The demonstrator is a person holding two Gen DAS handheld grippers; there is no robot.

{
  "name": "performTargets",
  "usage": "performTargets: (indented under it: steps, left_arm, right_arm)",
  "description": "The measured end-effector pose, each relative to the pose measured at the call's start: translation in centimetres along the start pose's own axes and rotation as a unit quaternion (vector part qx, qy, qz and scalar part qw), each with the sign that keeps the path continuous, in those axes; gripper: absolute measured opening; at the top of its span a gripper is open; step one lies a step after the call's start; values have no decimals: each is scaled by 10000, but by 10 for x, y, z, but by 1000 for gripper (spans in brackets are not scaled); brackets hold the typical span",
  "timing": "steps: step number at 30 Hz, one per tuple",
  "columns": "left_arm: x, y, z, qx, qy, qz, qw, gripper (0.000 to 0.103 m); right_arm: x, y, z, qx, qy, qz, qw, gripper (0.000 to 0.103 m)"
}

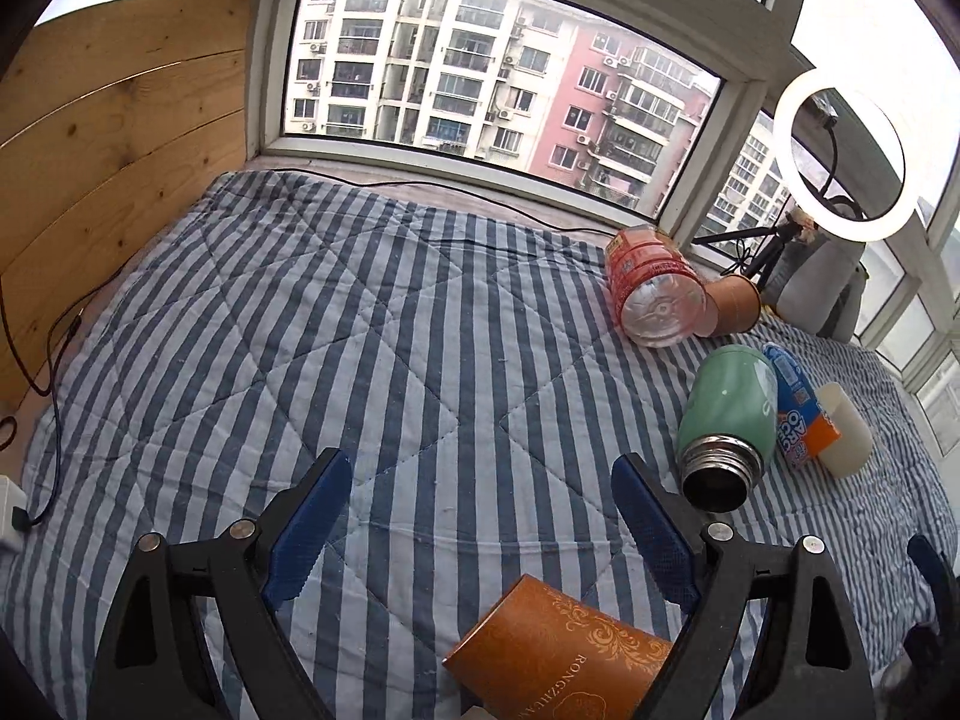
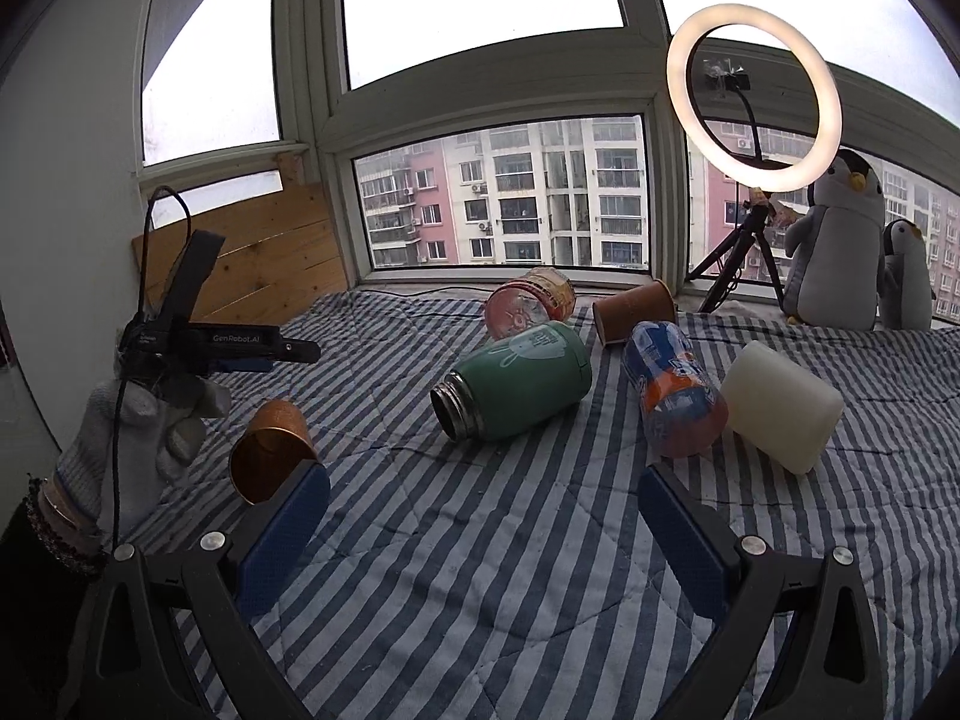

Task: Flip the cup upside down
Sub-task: 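Bring the right tool to the orange cup and close its fingers around it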

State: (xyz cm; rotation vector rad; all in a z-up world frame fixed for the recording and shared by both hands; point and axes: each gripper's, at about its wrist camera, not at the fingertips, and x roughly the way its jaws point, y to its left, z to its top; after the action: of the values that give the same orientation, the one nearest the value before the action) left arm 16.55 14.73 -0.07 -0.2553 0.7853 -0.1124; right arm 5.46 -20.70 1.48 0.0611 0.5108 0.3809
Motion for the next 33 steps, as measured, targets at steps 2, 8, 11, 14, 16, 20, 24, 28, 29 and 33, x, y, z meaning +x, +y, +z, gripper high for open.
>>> performTargets:
  steps: [2, 8, 11, 14, 16, 20, 24, 28, 29, 33]
  left_arm:
    - [-20, 11, -6, -163, -138, -88, 9997, 91]
    - [-54, 28, -38, -416, -179, -292, 9985, 91]
    - [-56, 27, -53, -550, -2, -539, 9970, 91]
    - [-47, 24, -62, -638, 230, -747, 9949, 91]
    - [-42, 20, -67, -686, 357, -862, 9933, 91]
    - [-35, 14, -73, -733, 487, -1069, 9904, 89]
    - [-30, 13, -73, -796, 568, -1170, 9883, 87]
    - [-28, 12, -72, -774, 605, -1221, 9876, 86]
    - [-27, 12, -72, -787, 642, -1260, 9868, 85]
    - [-21, 9, -71, -775, 773, -1327, 9851, 85]
  right_arm:
    - [12, 6, 17, 7, 290, 332, 9990, 102]
    - [57, 39, 52, -158, 975, 973, 9903, 102]
    - [84, 53, 60, -89, 1204, 1124, 9863, 96]
    - [113, 60, 64, 27, 1571, 1341, 9784, 91]
    - [133, 64, 64, 121, 1811, 1453, 9726, 83]
    - [162, 73, 61, 210, 2218, 1699, 9600, 73]
    - [179, 84, 56, 173, 2401, 1815, 9535, 73]
    - [192, 91, 52, 269, 2645, 2072, 9415, 73]
    - [195, 92, 51, 277, 2698, 2131, 9386, 73]
    - [208, 101, 46, 302, 2918, 2226, 9297, 73]
